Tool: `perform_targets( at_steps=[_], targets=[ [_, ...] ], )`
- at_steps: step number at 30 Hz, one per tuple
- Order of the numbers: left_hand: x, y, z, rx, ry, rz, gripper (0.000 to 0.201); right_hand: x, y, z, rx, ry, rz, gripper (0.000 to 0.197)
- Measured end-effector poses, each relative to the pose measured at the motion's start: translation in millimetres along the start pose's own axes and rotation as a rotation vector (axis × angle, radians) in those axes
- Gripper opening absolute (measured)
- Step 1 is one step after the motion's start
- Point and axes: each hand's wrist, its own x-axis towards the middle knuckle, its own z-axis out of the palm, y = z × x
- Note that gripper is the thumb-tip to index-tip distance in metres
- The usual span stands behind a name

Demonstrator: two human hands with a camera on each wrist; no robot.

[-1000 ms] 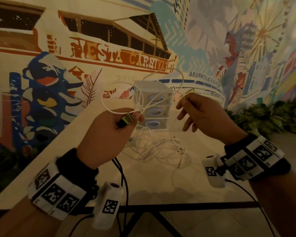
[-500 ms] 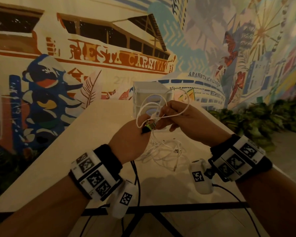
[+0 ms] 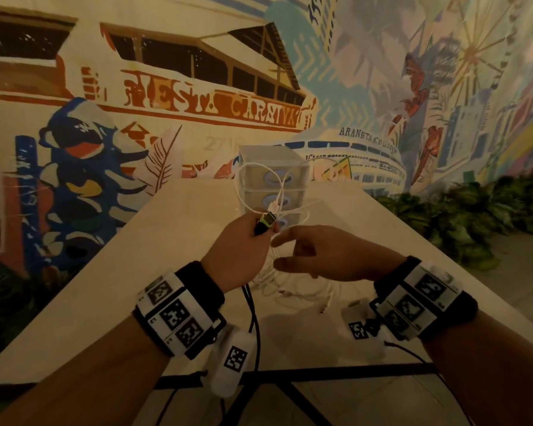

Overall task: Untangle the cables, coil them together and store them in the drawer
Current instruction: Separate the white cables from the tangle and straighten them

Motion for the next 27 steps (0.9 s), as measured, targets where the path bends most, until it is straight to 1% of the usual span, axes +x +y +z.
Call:
perform_targets(
  at_steps=[1, 4, 7, 10, 12, 14, 17, 19, 21, 24, 26, 27],
  targets=[
    [-1, 1, 0, 0.004, -0.016, 0.006, 0.024, 1, -1, 1, 0.02, 0.002, 0.002, 0.044],
    [-6, 6, -1, 0.0, -0.074, 0.071, 0.024, -2, -6, -4, 0.178, 0.091, -0.058, 0.032],
    [-11, 12, -7, -0.01, -0.041, 0.18, 0.024, -5, -9, -10, 0.229, 0.172, -0.108, 0.022],
    [-14, 20, -15, -0.129, 0.002, 0.186, 0.023, -10, -10, -13, 0.308, 0.21, -0.144, 0.024],
    [-16, 22, -22, -0.058, 0.04, 0.208, 0.024, -17, -12, -14, 0.366, 0.192, -0.194, 0.025],
    [-20, 22, -29, 0.01, 0.08, 0.232, 0.025, -28, -13, -16, 0.47, 0.113, -0.245, 0.029],
    [-23, 16, -43, -0.014, 0.134, 0.199, 0.025, -52, -15, -12, 0.575, -0.127, -0.314, 0.029],
    [-25, 12, -52, -0.013, 0.169, 0.171, 0.025, -67, -12, -3, 0.59, -0.301, -0.307, 0.028],
    [-29, 10, -60, -0.019, 0.191, 0.149, 0.025, -78, -8, 8, 0.531, -0.454, -0.231, 0.029],
    [-38, 14, -68, 0.053, 0.191, 0.145, 0.025, -93, 2, 21, 0.258, -0.608, -0.103, 0.03],
    [-44, 17, -71, 0.091, 0.163, 0.165, 0.024, -98, 6, 28, 0.222, -0.629, -0.071, 0.03],
    [-46, 19, -72, 0.103, 0.149, 0.18, 0.024, -102, 6, 28, 0.25, -0.639, -0.032, 0.031]
  ],
)
